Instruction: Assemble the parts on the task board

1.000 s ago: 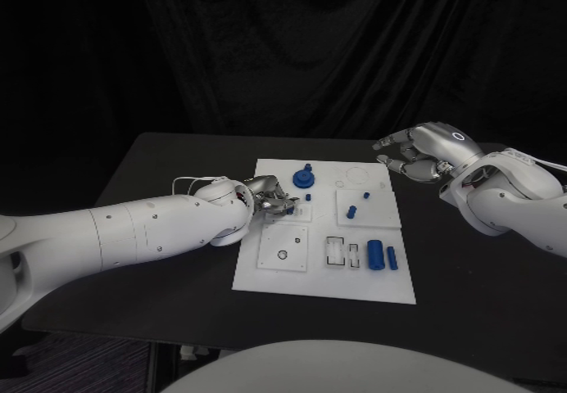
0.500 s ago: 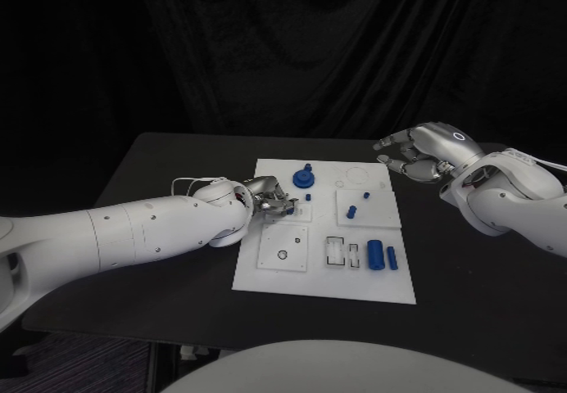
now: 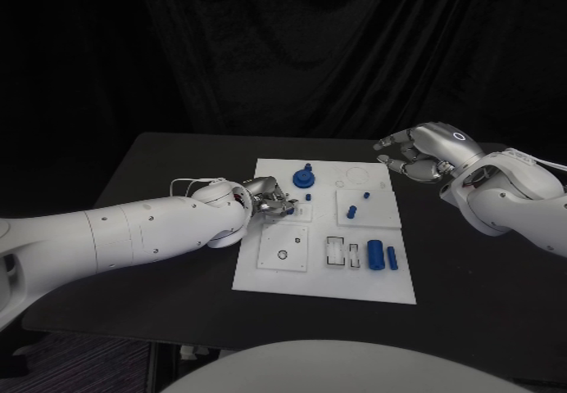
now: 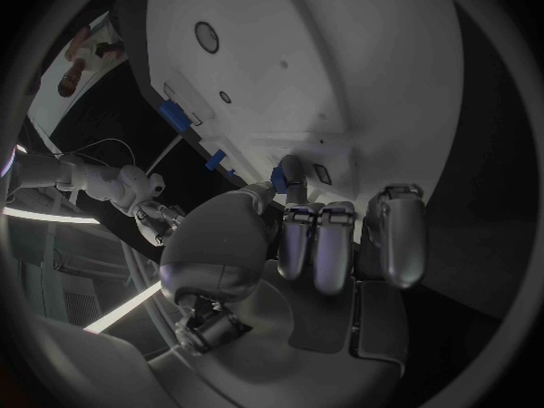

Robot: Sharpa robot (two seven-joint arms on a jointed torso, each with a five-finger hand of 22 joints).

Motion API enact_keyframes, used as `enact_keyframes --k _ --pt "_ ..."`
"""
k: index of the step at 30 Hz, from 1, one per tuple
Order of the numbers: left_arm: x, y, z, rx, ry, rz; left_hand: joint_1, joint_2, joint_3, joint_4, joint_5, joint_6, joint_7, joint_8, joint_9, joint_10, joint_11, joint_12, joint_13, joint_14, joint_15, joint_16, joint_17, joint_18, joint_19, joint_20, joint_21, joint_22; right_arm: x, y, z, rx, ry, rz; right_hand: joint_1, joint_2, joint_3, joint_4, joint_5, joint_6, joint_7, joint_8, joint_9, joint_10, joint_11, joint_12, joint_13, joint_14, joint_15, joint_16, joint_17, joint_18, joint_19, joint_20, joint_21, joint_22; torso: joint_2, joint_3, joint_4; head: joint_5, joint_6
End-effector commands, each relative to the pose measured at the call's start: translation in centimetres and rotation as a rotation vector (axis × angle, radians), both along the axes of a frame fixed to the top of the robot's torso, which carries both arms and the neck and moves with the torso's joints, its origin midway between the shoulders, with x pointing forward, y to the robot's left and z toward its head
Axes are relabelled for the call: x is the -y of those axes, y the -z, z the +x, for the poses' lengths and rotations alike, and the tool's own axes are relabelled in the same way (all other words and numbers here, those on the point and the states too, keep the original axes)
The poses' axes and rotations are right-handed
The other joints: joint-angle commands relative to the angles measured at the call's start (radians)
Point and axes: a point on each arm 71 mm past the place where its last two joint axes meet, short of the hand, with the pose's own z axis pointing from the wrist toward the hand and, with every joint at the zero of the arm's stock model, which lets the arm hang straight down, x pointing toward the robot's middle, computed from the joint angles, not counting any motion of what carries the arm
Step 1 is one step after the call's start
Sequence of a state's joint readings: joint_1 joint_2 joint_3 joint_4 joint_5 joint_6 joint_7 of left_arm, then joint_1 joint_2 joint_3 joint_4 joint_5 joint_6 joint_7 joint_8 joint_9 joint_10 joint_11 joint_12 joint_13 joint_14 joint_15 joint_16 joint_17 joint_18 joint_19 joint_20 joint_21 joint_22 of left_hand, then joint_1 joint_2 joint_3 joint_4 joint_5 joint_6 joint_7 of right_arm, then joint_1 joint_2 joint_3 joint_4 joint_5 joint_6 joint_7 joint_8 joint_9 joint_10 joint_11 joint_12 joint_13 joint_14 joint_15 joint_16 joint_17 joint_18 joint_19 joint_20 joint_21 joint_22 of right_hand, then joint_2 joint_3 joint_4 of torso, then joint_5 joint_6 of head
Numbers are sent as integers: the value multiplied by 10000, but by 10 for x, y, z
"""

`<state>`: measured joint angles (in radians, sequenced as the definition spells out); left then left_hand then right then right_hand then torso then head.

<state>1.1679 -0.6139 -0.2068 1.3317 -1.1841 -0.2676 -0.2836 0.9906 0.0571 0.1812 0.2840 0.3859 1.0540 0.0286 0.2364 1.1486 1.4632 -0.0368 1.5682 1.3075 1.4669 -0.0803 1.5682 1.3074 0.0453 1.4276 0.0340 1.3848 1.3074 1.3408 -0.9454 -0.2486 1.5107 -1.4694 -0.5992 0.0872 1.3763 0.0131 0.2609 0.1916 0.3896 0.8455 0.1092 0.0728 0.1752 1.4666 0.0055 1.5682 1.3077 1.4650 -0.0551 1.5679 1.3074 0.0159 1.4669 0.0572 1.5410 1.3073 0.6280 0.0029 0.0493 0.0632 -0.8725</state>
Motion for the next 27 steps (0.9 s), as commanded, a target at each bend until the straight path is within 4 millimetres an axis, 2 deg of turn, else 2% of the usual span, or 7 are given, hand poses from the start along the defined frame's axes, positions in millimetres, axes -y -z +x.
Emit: enact_keyframes --k 1,27 --pt "-2 9 -5 -378 92 194 126 1 31 -53 41 -16 5 -24 6 1076 19 26 2633 1039 13 26 2634 106 -35 10 -45 1389 2 0 0 -45 174 -1 104 11 56 22 22 91 4 -18 -9 1042 72 26 2631 1058 55 29 2634 -56 825 45 -60 2499 -4 2 -4 11 -1" --pt "-8 10 -4 -453 -29 301 502 -97 121 -183 90 -36 -5 -41 32 1076 9 26 2633 1039 5 26 2634 107 -31 2 -59 1408 2 1 1 -61 211 -16 104 11 56 22 22 91 4 -18 -9 1042 72 26 2631 1058 55 29 2634 -56 825 45 -60 2499 -6 0 -14 48 -1"
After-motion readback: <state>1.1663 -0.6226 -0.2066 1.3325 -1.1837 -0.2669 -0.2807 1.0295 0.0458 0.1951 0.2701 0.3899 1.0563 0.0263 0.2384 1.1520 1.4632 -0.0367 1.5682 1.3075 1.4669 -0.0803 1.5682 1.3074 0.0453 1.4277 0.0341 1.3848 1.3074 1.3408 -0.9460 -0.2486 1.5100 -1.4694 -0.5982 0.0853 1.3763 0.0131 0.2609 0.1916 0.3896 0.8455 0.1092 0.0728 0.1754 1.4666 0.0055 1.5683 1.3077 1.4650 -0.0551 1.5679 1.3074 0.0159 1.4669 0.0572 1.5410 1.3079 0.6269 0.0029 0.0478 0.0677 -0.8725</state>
